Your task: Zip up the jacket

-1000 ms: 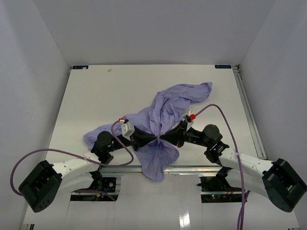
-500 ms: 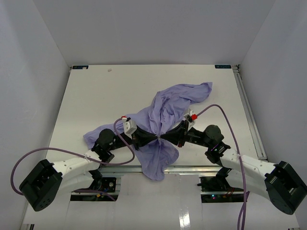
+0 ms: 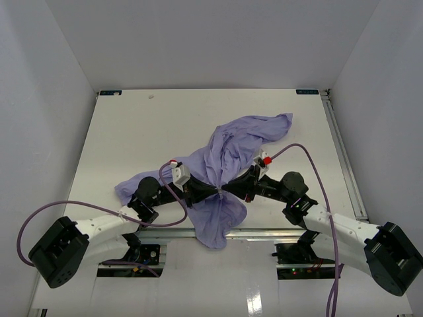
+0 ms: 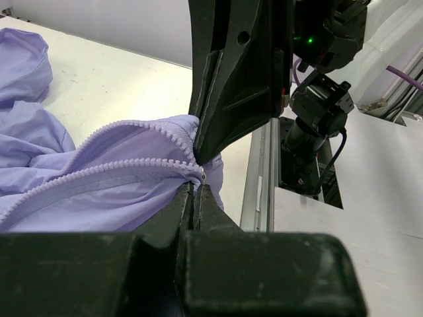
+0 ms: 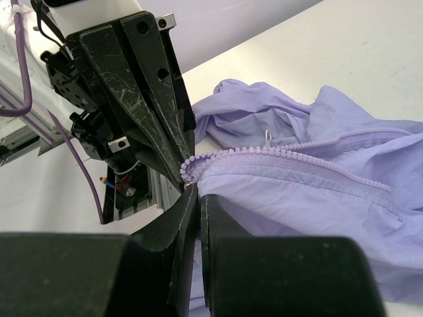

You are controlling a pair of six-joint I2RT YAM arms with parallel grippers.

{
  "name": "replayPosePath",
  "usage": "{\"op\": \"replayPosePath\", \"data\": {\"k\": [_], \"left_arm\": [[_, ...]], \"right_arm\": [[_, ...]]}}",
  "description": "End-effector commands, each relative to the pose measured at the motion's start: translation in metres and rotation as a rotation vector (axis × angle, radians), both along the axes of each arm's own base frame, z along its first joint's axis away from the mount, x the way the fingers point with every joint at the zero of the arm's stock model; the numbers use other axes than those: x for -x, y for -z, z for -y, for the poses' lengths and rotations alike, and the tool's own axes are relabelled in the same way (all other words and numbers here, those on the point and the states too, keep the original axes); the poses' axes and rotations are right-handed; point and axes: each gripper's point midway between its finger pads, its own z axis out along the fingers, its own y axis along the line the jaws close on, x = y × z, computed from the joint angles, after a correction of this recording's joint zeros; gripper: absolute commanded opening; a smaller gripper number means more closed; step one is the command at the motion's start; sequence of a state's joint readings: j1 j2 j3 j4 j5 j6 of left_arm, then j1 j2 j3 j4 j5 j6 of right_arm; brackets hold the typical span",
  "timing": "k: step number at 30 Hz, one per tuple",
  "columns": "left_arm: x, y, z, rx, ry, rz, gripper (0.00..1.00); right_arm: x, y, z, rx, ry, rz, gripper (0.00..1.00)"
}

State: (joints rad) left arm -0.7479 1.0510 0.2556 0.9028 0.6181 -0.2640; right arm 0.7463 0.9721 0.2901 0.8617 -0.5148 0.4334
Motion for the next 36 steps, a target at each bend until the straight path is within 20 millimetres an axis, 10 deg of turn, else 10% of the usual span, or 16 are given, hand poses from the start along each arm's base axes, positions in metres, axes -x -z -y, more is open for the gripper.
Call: {"op": "replayPosePath", "data": {"k": [1, 28, 36], "left_arm": [[0.011, 0.008, 0.004, -0.034, 0.076, -0.03, 0.0], [-0.007, 0.037, 0.008, -0.127, 0.008, -0.097, 0.0], [-0.024, 0.03, 0.004, -0.096, -0.101, -0.137, 0.0]], "right_arm": [[-0.016, -0.046, -0.001, -0.096, 0.05, 0.115, 0.08], [-0.024, -0.064, -0.003, -0.098, 0.055, 0.118, 0.08], [-0.027, -0.032, -0.006, -0.021, 0.05, 0.062, 0.08]]}}
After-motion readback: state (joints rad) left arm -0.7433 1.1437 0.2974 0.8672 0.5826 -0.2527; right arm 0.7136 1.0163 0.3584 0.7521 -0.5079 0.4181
